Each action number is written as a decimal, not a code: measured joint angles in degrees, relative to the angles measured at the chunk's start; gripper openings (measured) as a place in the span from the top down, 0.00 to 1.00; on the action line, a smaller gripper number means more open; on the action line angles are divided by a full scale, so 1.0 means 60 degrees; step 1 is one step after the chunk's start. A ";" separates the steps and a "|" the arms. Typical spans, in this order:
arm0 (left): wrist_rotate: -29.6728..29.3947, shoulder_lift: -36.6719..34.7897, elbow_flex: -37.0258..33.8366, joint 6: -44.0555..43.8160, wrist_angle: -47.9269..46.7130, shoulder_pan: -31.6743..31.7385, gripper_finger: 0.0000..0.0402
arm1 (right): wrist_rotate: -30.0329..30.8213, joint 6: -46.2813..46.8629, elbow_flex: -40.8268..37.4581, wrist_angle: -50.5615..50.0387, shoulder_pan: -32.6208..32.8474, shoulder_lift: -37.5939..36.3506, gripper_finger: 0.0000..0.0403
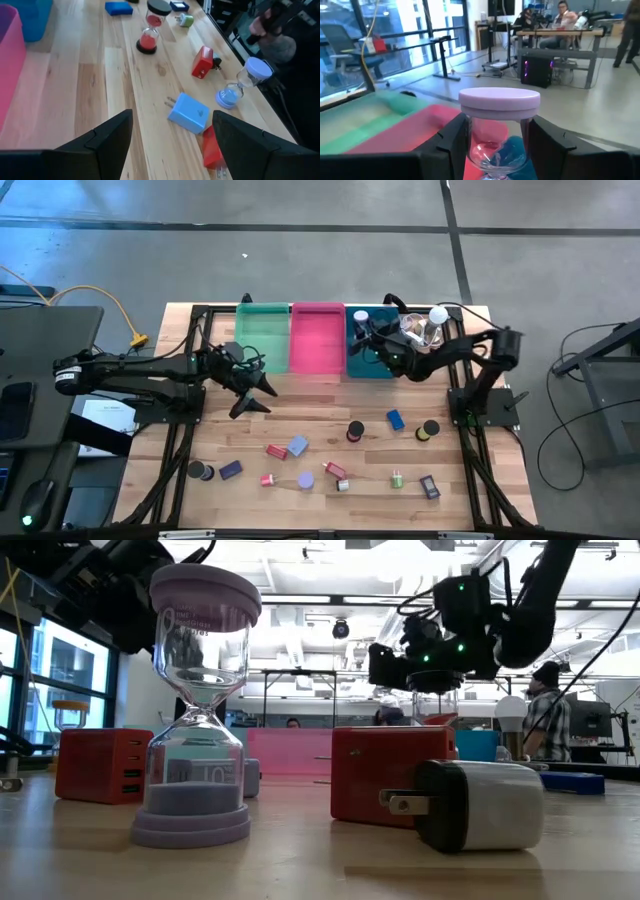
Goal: Pick & Place Office items
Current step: Put the light purple hourglass into the dark blue bin
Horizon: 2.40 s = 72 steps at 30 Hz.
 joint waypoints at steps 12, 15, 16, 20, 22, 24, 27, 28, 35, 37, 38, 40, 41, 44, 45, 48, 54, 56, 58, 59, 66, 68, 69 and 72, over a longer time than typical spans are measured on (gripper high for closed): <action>-0.0014 0.0000 0.0000 0.0109 0.0436 0.0000 0.33 | -0.0112 0.0392 0.0008 0.1071 -0.0696 0.1529 0.62; -0.0043 0.0000 0.0000 0.0109 0.0504 0.0000 0.33 | -0.0141 0.0533 0.0068 0.1052 -0.0816 0.1772 0.62; -0.0083 0.0000 0.0000 0.0109 0.0524 0.0000 0.33 | -0.0168 0.0553 0.0110 0.1051 -0.0847 0.1859 0.62; -0.0285 0.0000 0.0000 0.0106 0.0523 0.0000 0.33 | -0.0394 0.0558 0.0312 0.1056 -0.0957 0.2226 0.62; -0.0302 0.0000 0.0000 0.0109 0.0527 0.0000 0.33 | -0.0411 0.0558 0.0438 0.1047 -0.0979 0.2413 0.62; -0.0302 0.0000 0.0000 0.0106 0.0525 0.0000 0.33 | -0.0402 0.0523 0.0579 0.1045 -0.0981 0.2536 0.62; -0.0303 0.0000 0.0000 0.0102 0.0523 0.0000 0.33 | -0.0391 0.0256 0.0853 0.1041 -0.0987 0.2699 0.62; -0.0306 0.0000 0.0000 0.0102 0.0522 0.0000 0.33 | -0.0397 0.0127 0.0929 0.1012 -0.0996 0.2740 0.62; -0.0321 0.0000 0.0004 0.0109 0.0550 0.0000 0.33 | -0.0354 -0.0141 0.1420 0.0606 -0.1155 0.2836 0.62; -0.0322 0.0000 0.0004 0.0161 0.0551 0.0000 0.33 | -0.0325 0.0052 0.1459 0.0449 -0.1236 0.2836 0.62; -0.0332 0.0000 0.0004 0.0224 0.0548 0.0000 0.33 | -0.0349 0.0184 0.1479 0.0340 -0.1287 0.2836 0.62; -0.0383 0.0000 0.0004 0.0286 0.0555 0.0000 0.33 | -0.0360 0.0445 0.1479 0.0062 -0.1398 0.2836 0.62; -0.0432 0.0000 0.0004 0.0288 0.0550 -0.0003 0.33 | -0.0357 0.0566 0.1479 -0.0044 -0.1447 0.2836 0.61; -0.0474 0.0000 0.0004 0.0291 0.0555 0.0000 0.33 | -0.0405 0.0630 0.1479 -0.0078 -0.1570 0.2836 0.59; -0.0474 0.0000 0.0004 0.0291 0.0556 0.0000 0.33 | -0.0404 0.0633 0.1479 -0.0079 -0.1579 0.2836 0.58; -0.0470 0.0000 0.0004 0.0291 0.0585 0.0000 0.33 | -0.0496 0.0659 0.1479 -0.0107 -0.1568 0.2836 0.60; -0.0470 0.0000 0.0004 0.0291 0.0584 0.0000 0.33 | -0.0652 0.0645 0.1479 -0.0093 -0.1564 0.2836 0.56; -0.0470 0.0000 0.0004 0.0291 0.0584 0.0000 0.33 | -0.0643 0.0659 0.1478 -0.0096 -0.1564 0.2836 0.52; -0.0470 0.0000 0.0004 0.0289 0.0584 0.0000 0.33 | -0.0620 0.0660 0.1475 -0.0096 -0.1564 0.2836 0.50; -0.0466 0.0000 0.0004 0.0284 0.0584 0.0000 0.33 | -0.0621 0.0660 0.1475 -0.0094 -0.1564 0.2836 0.50; -0.0466 0.0000 0.0004 0.0280 0.0584 0.0000 0.33 | -0.0648 0.0612 0.1475 -0.0088 -0.1561 0.2836 0.52; -0.0466 0.0000 0.0004 0.0279 0.0584 0.0000 0.33 | -0.0648 0.0530 0.1475 -0.0089 -0.1561 0.2836 0.52; -0.0463 0.0000 0.0004 0.0273 0.0584 0.0000 0.33 | -0.0648 0.0464 0.1475 -0.0088 -0.1560 0.2836 0.52; -0.0463 0.0000 0.0004 0.0251 0.0584 0.0000 0.33 | -0.0650 0.0315 0.1472 -0.0063 -0.1552 0.2836 0.51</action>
